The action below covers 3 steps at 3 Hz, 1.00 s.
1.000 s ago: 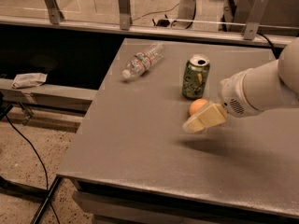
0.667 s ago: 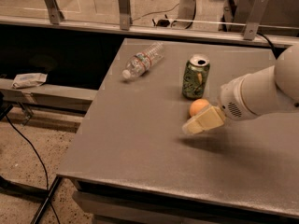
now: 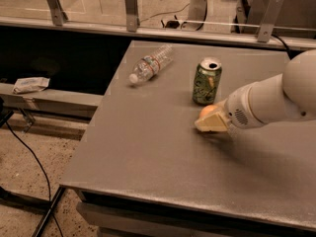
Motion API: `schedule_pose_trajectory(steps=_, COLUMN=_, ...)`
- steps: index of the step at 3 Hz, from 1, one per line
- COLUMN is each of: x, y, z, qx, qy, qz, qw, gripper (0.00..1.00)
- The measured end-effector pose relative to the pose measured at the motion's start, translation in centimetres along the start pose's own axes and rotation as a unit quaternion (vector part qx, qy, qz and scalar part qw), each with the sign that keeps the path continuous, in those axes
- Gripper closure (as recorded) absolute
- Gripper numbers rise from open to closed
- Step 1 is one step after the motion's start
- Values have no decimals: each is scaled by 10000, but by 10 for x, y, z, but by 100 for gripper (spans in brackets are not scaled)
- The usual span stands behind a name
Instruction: Pick orange
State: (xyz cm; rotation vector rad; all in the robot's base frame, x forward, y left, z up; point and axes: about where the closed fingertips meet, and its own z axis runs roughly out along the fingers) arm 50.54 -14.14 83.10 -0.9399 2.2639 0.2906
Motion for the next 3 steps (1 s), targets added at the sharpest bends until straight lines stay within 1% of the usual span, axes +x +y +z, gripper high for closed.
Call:
schedule_pose_trajectory(steps=1, x=0, y=-19, z=-27, qx=37, qy=-273, qz=145, qw=9995, gripper=67)
schedule_pose_trajectory(steps=2, x=-11, y=-43, z=-105, qx=194, qy=-841, qz=-46, qw=9963, gripper=97)
schedule_pose_trajectory(steps=3, x=-15, y=-41, z=-100, qx=211, qy=-824, qz=-227, qw=9961, gripper=100)
